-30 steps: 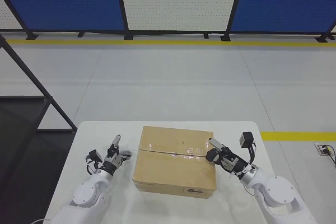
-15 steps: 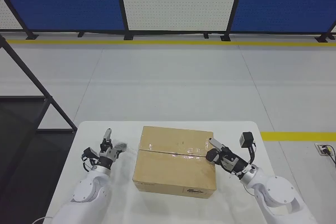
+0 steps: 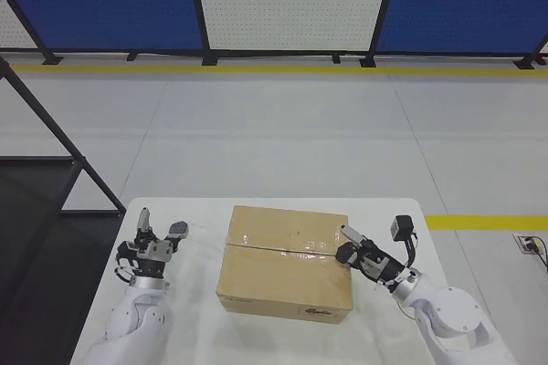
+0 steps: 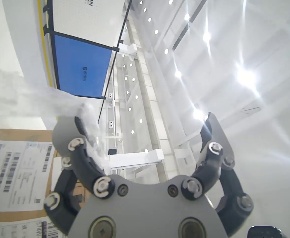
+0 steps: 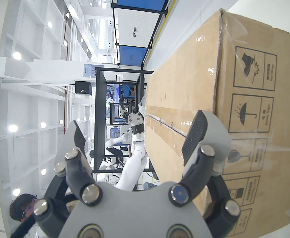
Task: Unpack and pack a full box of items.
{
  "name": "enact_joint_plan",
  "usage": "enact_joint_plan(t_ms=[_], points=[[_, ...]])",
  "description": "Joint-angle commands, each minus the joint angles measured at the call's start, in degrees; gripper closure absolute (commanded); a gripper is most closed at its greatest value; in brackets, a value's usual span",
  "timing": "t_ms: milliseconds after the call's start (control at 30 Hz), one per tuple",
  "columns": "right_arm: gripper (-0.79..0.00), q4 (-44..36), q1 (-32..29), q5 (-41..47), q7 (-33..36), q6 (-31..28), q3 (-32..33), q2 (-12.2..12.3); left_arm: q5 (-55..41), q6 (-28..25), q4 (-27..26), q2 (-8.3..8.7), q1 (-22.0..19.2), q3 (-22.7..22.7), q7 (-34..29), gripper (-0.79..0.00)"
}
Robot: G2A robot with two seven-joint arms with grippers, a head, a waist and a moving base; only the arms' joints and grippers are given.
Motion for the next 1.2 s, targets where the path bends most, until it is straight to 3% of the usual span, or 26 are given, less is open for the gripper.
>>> enact_joint_plan(t_ms=[0, 733, 1167], points=[[-0.785, 0.00, 0.00, 0.00, 0.00, 0.00, 0.00, 0.00, -0.28, -0.67, -0.72, 0.00, 0.64, -1.14, -0.57, -0.785], [-0.785, 0.00, 0.00, 0.00, 0.00, 0.00, 0.00, 0.00, 2.81, -1.45, -9.58, -0.28, 6.47, -10.13, -1.81, -0.785], [-0.785, 0.00, 0.00, 0.00, 0.00, 0.00, 0.00, 0.00, 4.48, 0.27, -11.42, -0.90, 6.26, -13.04, -0.97, -0.785]])
